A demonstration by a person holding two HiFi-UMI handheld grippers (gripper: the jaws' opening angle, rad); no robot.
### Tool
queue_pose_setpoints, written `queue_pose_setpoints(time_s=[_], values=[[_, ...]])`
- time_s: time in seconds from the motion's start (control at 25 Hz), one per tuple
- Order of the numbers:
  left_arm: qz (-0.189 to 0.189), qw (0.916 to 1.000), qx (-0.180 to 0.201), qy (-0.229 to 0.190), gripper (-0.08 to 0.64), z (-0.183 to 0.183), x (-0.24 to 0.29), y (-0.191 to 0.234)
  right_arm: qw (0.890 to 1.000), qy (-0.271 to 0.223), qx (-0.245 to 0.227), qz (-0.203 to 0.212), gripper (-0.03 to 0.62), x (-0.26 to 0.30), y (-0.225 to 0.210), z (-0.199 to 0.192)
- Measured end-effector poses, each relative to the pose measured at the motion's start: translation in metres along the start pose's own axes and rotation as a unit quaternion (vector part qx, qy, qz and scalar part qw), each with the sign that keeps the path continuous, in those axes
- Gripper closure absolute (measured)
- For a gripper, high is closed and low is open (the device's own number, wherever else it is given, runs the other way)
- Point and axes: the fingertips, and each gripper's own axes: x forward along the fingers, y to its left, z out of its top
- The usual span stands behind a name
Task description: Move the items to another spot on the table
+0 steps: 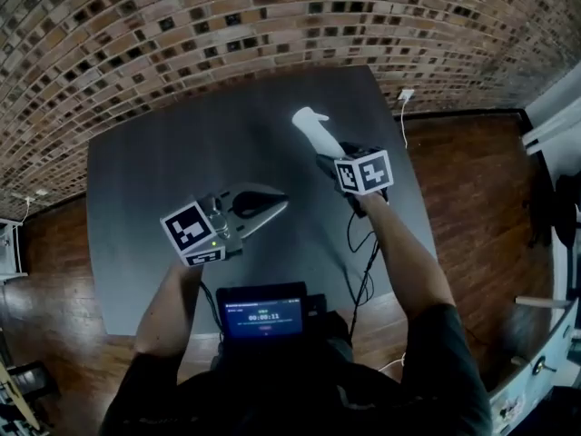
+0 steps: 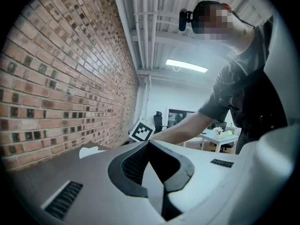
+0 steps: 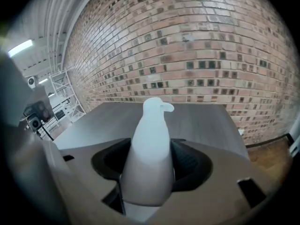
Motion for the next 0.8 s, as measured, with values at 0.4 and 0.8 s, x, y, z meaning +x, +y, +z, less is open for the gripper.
queue_pose_setpoints(time_s=[0.4,0.8], values=[[0.071,0.9962,-0.047,-0.020,0.568,-0.043,0.029,0.044,0.992,0.060,-0.054,0.093,0.318,0.086,0.009,-0.047],[0.105,0.9919,-0.070,-0.015,0.568,-0.076,0.040,0.069,0.988,0.067,-0.055,0.126,0.316,0.113,0.014,-0.069]])
